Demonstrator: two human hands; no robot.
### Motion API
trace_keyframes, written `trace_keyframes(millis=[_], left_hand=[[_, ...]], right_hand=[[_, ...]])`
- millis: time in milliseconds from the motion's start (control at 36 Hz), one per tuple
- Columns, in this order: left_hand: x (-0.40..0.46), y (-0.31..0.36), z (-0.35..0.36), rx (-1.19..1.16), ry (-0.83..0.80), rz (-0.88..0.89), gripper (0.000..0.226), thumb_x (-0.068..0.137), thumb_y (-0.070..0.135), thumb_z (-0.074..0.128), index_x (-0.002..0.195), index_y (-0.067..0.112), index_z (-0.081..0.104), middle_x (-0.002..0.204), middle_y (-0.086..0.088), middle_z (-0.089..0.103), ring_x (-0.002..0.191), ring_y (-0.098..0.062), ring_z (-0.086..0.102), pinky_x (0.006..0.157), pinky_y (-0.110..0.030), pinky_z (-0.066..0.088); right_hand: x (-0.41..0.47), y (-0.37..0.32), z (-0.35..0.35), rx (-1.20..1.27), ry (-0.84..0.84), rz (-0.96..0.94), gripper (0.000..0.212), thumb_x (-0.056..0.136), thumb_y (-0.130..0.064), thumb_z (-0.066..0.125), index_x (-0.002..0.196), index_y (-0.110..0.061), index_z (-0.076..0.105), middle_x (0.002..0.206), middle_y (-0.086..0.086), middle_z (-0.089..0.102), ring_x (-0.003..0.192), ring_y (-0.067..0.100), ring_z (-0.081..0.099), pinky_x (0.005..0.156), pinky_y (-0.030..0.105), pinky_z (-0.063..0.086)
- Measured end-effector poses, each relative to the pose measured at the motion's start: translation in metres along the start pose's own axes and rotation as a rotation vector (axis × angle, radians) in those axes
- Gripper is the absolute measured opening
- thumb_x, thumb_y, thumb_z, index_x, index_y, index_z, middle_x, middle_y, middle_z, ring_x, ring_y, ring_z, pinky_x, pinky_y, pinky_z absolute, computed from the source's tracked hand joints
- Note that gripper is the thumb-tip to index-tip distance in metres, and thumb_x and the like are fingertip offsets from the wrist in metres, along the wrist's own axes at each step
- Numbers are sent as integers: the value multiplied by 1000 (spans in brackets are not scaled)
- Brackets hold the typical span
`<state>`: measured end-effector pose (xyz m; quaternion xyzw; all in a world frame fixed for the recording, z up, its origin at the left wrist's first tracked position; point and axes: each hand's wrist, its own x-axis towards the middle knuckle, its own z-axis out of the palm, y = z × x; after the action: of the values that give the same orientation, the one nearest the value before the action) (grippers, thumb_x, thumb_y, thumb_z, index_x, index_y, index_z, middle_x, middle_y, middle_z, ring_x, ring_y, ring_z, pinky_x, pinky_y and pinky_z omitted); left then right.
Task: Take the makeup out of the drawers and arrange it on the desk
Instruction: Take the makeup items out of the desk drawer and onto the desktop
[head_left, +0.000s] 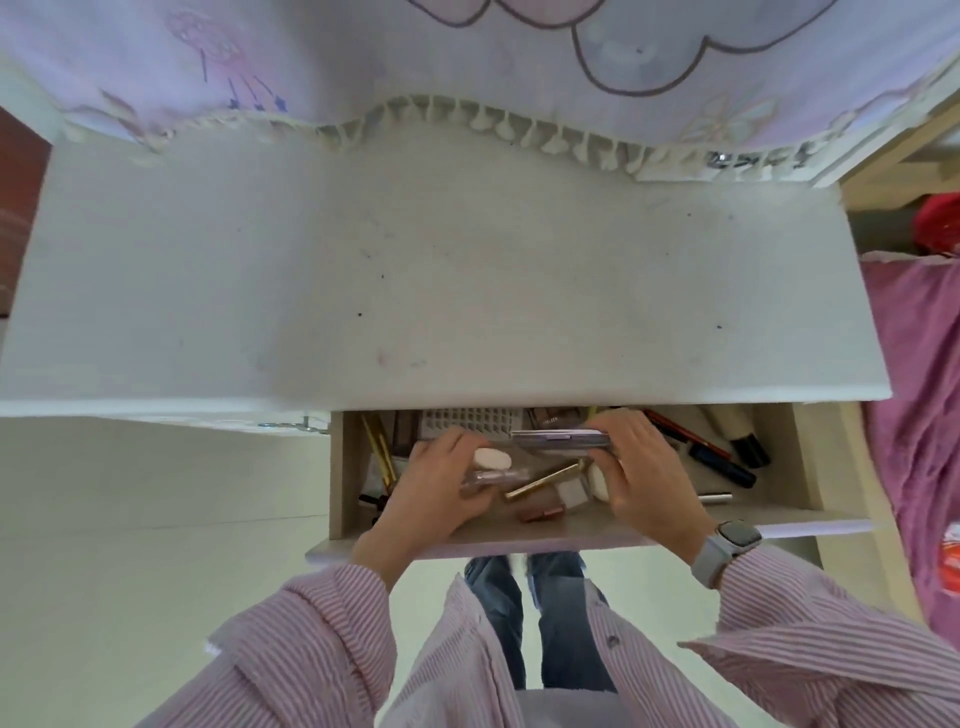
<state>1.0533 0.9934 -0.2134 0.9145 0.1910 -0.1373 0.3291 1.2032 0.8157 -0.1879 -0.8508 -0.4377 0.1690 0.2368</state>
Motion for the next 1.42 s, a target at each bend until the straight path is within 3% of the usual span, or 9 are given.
trace_keyframes(millis=[139, 278, 389, 611, 750, 889, 1167, 1250, 1417], left_hand=[[-10, 10, -57, -530, 272, -207, 37, 81, 22, 69, 110, 29, 47, 99, 15, 59, 86, -2, 60, 73, -13, 49], [7, -7, -102, -819, 476, -374, 32, 84, 19, 67, 111, 22, 51, 97, 8, 62, 87, -6, 61, 69, -21, 49], [21, -33, -126, -899, 541, -444, 47, 88, 15, 62, 129, 13, 41, 96, 8, 59, 81, -2, 56, 66, -17, 44], [61, -108, -164, -742, 474, -535, 66, 87, 38, 61, 141, 12, 34, 131, -2, 52, 115, -23, 53, 101, -43, 41], [100, -152, -201, -621, 536, -549, 51, 87, 32, 62, 131, 14, 44, 113, 2, 57, 108, -20, 55, 86, -32, 43], [141, -185, -236, -435, 554, -448, 64, 83, 28, 64, 138, 9, 37, 130, -9, 45, 118, -25, 47, 92, -28, 37], [184, -200, -241, 37, 554, -380, 62, 93, 45, 42, 147, 24, 20, 151, -2, 25, 135, -27, 19, 104, -45, 21], [186, -200, -239, 201, 533, -356, 60, 94, 50, 17, 149, 24, 14, 154, -1, 20, 141, -28, 13, 107, -48, 16], [192, -199, -242, 367, 429, -315, 66, 91, 52, -2, 149, 23, 10, 157, 1, 12, 144, -24, 6, 111, -51, 7]], right_hand=[[35, -30, -17, 309, 112, 70, 15, 93, -17, 46, 107, -11, 46, 97, 0, 52, 84, 16, 53, 73, 28, 47], [91, -61, -20, 431, 78, 178, 13, 93, -11, 49, 106, -15, 45, 100, 1, 51, 84, 16, 51, 66, 15, 43], [129, -77, -8, 542, 61, 318, 8, 93, -17, 50, 99, -17, 44, 96, 5, 56, 82, 26, 58, 69, 34, 48], [198, -113, 31, 665, 31, 504, 11, 94, -13, 47, 104, -13, 44, 99, 3, 57, 76, 24, 65, 55, 21, 48], [255, -144, 51, 665, 96, 567, 22, 92, -7, 48, 113, -13, 44, 94, 2, 55, 76, 24, 61, 59, 24, 48], [309, -169, 68, 592, 182, 622, 24, 91, -8, 49, 114, -9, 48, 99, 8, 60, 81, 23, 57, 65, 27, 43], [349, -189, 82, 332, 169, 643, 27, 93, -19, 48, 115, -3, 47, 117, 11, 49, 87, 19, 44, 72, 26, 35], [343, -187, 85, 118, 156, 553, 38, 89, -22, 51, 124, -9, 45, 124, 10, 45, 105, 27, 47, 80, 35, 44], [325, -173, 94, -265, 125, 150, 44, 84, -22, 43, 127, -14, 50, 132, 9, 50, 107, 31, 54, 75, 42, 52]])
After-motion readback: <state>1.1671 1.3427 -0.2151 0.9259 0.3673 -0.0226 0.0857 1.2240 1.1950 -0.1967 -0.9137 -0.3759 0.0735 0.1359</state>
